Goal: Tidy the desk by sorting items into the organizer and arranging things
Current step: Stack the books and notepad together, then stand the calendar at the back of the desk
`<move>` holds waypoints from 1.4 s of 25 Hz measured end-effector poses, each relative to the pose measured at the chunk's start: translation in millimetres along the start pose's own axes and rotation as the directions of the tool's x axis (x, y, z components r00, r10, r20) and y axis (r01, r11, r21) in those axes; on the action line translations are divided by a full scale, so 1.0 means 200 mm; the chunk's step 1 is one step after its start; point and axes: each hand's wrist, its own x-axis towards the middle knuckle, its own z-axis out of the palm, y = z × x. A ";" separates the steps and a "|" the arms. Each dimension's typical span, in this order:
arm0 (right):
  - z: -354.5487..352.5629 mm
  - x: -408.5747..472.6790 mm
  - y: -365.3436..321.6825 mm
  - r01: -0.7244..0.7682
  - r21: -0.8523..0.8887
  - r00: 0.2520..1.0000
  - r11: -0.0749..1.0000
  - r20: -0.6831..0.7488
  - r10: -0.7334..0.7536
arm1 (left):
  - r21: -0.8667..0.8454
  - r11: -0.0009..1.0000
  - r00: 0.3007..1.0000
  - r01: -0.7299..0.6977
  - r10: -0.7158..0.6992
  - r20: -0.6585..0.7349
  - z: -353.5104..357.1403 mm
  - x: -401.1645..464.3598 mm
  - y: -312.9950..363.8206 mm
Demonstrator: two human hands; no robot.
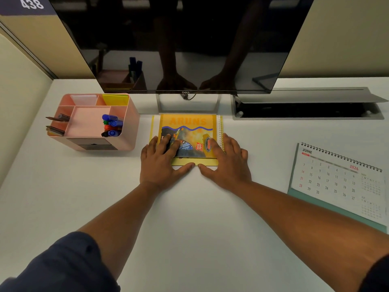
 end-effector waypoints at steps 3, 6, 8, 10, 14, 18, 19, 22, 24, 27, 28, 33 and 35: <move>0.00 0.00 0.00 0.000 0.001 1.000 1.000 -0.002 0.000 | -0.003 1.000 1.000 0.000 0.000 -0.005 0.00 0.00 0.00; 0.00 0.00 0.00 0.000 0.000 1.000 1.000 -0.002 0.000 | -0.002 1.000 1.000 0.006 -0.006 0.007 -0.01 0.00 0.00; 0.00 0.00 0.00 0.003 0.004 1.000 1.000 -0.004 -0.003 | 0.000 1.000 1.000 0.004 -0.004 0.009 -0.01 0.00 0.01; 0.00 0.00 0.00 0.008 0.002 1.000 1.000 -0.007 -0.008 | -0.007 1.000 1.000 0.006 -0.006 0.008 -0.01 -0.01 0.01; 0.00 0.00 0.00 0.003 0.011 1.000 1.000 0.000 -0.003 | -0.002 1.000 1.000 -0.017 0.017 -0.007 -0.01 0.00 0.00; -0.01 -0.02 0.00 0.008 0.099 1.000 0.995 -0.018 -0.006 | 0.038 0.999 0.999 -0.024 0.025 -0.044 -0.03 -0.01 0.01; -0.01 -0.03 0.00 0.010 0.142 0.999 0.990 -0.031 -0.006 | 0.051 0.998 0.998 -0.031 0.034 -0.050 -0.04 -0.02 0.02; -0.04 -0.14 0.03 -0.007 0.284 0.997 0.959 -0.072 0.028 | 0.089 0.993 0.992 -0.080 0.088 -0.087 -0.06 -0.04 0.04; -0.06 -0.28 0.07 -0.023 0.410 0.997 0.912 -0.056 0.050 | 0.107 0.987 0.986 -0.119 0.131 -0.107 -0.06 -0.08 0.06; -0.13 -0.51 0.18 -0.104 0.579 0.993 0.809 0.016 0.116 | 0.089 0.973 0.969 -0.214 0.223 -0.104 -0.01 -0.18 0.26; -0.17 -0.58 0.23 -0.135 0.613 0.989 0.779 0.042 0.139 | 0.056 0.967 0.963 -0.247 0.252 -0.096 0.02 -0.23 0.37; -0.35 -0.90 0.60 -0.219 0.619 0.954 0.754 -0.027 0.299 | -0.246 0.920 0.951 -0.304 0.310 -0.018 0.12 -0.37 0.99; -0.42 -1.00 0.78 -0.232 0.586 0.913 0.777 -0.143 0.381 | -0.358 0.895 0.952 -0.266 0.302 0.049 0.15 -0.40 1.19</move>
